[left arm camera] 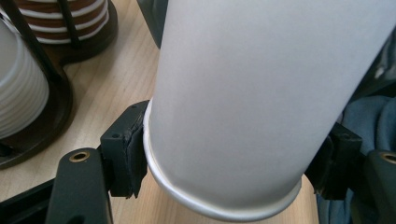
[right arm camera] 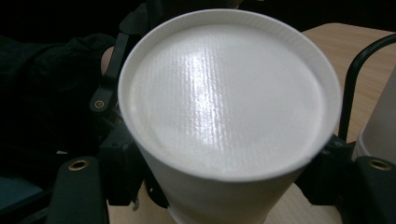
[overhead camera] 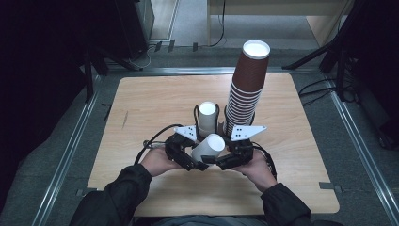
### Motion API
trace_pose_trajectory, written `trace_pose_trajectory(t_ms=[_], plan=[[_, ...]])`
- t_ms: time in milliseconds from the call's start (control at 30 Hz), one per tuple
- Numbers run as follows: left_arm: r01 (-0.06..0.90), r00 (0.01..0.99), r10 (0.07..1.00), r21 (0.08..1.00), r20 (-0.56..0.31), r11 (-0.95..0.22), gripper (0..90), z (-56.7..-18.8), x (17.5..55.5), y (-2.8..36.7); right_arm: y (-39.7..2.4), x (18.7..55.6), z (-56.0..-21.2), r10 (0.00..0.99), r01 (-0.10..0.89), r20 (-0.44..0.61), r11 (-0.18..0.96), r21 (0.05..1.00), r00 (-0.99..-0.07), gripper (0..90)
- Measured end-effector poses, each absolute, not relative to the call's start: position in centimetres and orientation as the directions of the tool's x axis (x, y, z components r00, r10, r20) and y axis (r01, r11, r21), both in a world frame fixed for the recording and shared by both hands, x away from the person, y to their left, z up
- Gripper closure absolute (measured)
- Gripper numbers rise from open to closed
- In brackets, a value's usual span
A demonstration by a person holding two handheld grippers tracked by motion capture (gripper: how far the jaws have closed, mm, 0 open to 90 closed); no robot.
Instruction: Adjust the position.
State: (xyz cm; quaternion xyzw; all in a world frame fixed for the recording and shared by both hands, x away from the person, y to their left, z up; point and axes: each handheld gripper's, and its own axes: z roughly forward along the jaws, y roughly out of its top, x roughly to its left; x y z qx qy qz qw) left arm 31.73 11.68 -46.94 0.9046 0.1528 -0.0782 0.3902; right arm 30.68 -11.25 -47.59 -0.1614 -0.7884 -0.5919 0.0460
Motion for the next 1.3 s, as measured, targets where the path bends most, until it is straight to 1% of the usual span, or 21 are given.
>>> trace_pose_trajectory(t_ms=[67, 133, 300, 500, 633, 667, 733, 767, 867, 967, 1033, 1167, 1300], plan=[[0.338, 0.941, 0.224, 0.681, -0.254, -0.649, 26.9, -46.9, 31.8, 11.8, -11.2, 30.7, -47.4, 0.221, 0.306, 0.252, 0.263, 0.915, -0.942, 20.3], [0.353, 0.935, 0.22, 0.681, -0.277, -0.641, 26.9, -46.9, 32.0, 12.1, -11.2, 30.7, -47.2, 0.242, 0.301, 0.237, 0.272, 0.914, -0.941, 18.5], [0.37, 0.929, 0.242, 0.667, -0.28, -0.646, 26.9, -46.8, 32.5, 13.0, -11.5, 30.7, -47.0, 0.246, 0.304, 0.231, 0.323, 0.896, -0.941, 18.5], [0.357, 0.934, 0.261, 0.653, -0.245, -0.668, 26.9, -46.4, 32.5, 13.9, -11.7, 30.8, -47.1, 0.258, 0.313, 0.223, 0.393, 0.865, -0.94, 18.9], [0.361, 0.932, 0.271, 0.641, -0.239, -0.678, 26.9, -46.1, 32.5, 14.2, -11.6, 30.7, -47.3, 0.26, 0.319, 0.222, 0.434, 0.843, -0.94, 19.4], [0.345, 0.938, 0.269, 0.632, -0.217, -0.694, 26.9, -45.9, 32.5, 14.3, -11.5, 30.7, -47.5, 0.262, 0.316, 0.212, 0.471, 0.824, -0.942, 19.5], [0.341, 0.94, 0.268, 0.628, -0.212, -0.699, 26.9, -45.8, 32.5, 14.5, -11.5, 30.7, -47.5, 0.262, 0.318, 0.213, 0.476, 0.82, -0.941, 19.7], [0.335, 0.942, 0.269, 0.617, -0.2, -0.713, 26.9, -45.7, 32.5, 14.6, -11.6, 30.7, -47.7, 0.266, 0.318, 0.207, 0.501, 0.805, -0.942, 20.3], [0.326, 0.945, 0.27, 0.601, -0.184, -0.73, 26.9, -45.6, 32.6, 14.6, -11.7, 30.7, -47.9, 0.269, 0.311, 0.191, 0.531, 0.788, -0.944, 20.7], [0.328, 0.944, 0.268, 0.591, -0.191, -0.736, 26.9, -45.6, 32.7, 14.7, -11.7, 30.7, -48.1, 0.268, 0.307, 0.183, 0.553, 0.774, -0.946, 20.9], [0.317, 0.948, 0.269, 0.571, -0.169, -0.757, 26.9, -45.6, 32.8, 14.6, -11.7, 30.8, -48.2, 0.266, 0.306, 0.182, 0.563, 0.768, -0.947, 21.0], [0.314, 0.949, 0.269, 0.557, -0.164, -0.769, 26.9, -45.7, 32.9, 14.4, -11.7, 30.8, -48.3, 0.264, 0.302, 0.177, 0.574, 0.761, -0.948, 21.2], [0.292, 0.956, 0.262, 0.517, -0.133, -0.805, 26.9, -45.8, 32.8, 13.8, -11.8, 30.9, -48.4, 0.265, 0.299, 0.171, 0.583, 0.755, -0.949, 21.5]])
